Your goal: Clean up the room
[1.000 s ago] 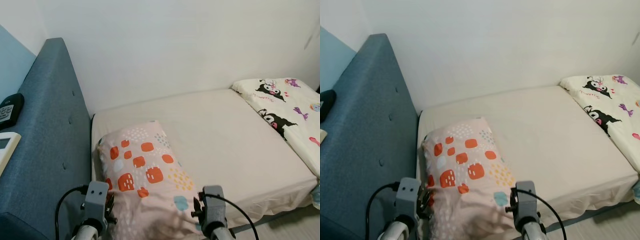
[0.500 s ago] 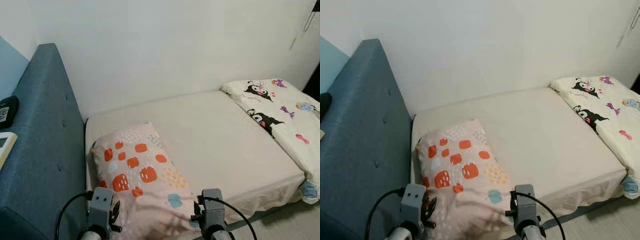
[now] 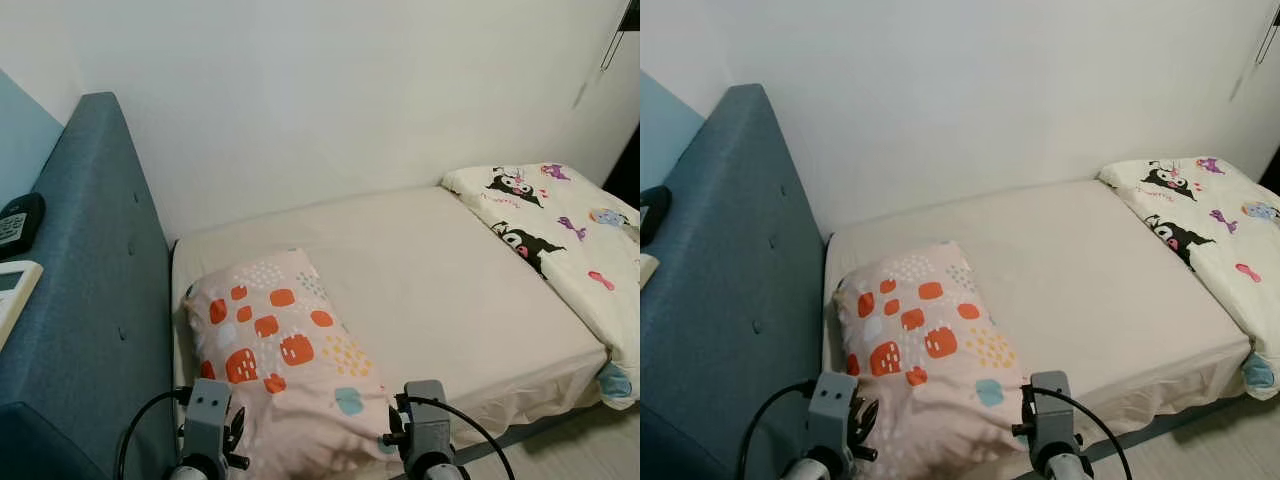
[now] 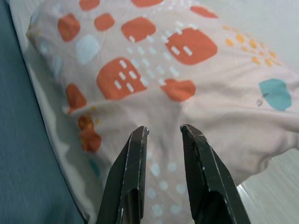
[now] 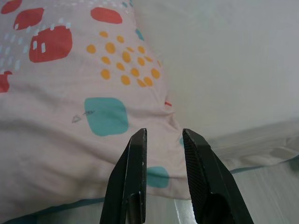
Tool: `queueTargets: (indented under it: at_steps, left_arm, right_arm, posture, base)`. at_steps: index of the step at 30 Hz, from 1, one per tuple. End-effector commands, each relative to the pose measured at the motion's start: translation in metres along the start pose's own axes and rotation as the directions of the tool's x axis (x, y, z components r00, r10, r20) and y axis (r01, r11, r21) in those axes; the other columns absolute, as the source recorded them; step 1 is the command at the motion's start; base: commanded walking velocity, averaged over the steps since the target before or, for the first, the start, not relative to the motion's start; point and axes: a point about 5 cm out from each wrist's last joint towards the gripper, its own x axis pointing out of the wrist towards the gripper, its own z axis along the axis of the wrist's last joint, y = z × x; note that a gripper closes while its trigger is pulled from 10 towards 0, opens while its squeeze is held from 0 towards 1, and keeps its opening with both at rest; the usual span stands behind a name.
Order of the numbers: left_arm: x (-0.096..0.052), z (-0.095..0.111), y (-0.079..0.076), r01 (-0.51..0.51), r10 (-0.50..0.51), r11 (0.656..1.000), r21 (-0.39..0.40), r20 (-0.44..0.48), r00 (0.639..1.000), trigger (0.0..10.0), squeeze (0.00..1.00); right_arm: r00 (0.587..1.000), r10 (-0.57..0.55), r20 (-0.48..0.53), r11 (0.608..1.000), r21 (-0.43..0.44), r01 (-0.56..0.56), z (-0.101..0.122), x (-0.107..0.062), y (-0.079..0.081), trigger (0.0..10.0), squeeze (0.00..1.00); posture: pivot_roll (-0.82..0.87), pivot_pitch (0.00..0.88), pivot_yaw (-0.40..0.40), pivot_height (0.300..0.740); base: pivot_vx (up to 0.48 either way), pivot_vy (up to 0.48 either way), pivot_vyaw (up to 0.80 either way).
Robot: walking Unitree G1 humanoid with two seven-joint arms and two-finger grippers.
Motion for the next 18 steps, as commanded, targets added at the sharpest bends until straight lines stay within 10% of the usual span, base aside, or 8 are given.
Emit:
queueTargets:
  at_steps: [1,18]
  left_arm:
    - [0.000,-0.005,-0.006,0.035,-0.034,0.999,0.033,-0.022,0.999,10.0,0.00]
    - [-0.011,-0.017,0.014,-0.089,0.086,0.995,-0.042,-0.065,0.994,10.0,0.00]
  right_arm:
    - [1.000,-0.017,0.003,1.000,0.017,0.017,-0.003,-0.003,-0.006,10.0,0.00]
    - [0.998,0.062,-0.032,0.998,-0.014,-0.062,0.000,0.006,0.010,10.0,0.00]
  posture:
    - [-0.02,0.106,0.002,0.740]
    - [0.02,0.107,-0.064,0.740]
  base:
    - [0.000,0.000,0.00]
    - [0.000,0.000,0.00]
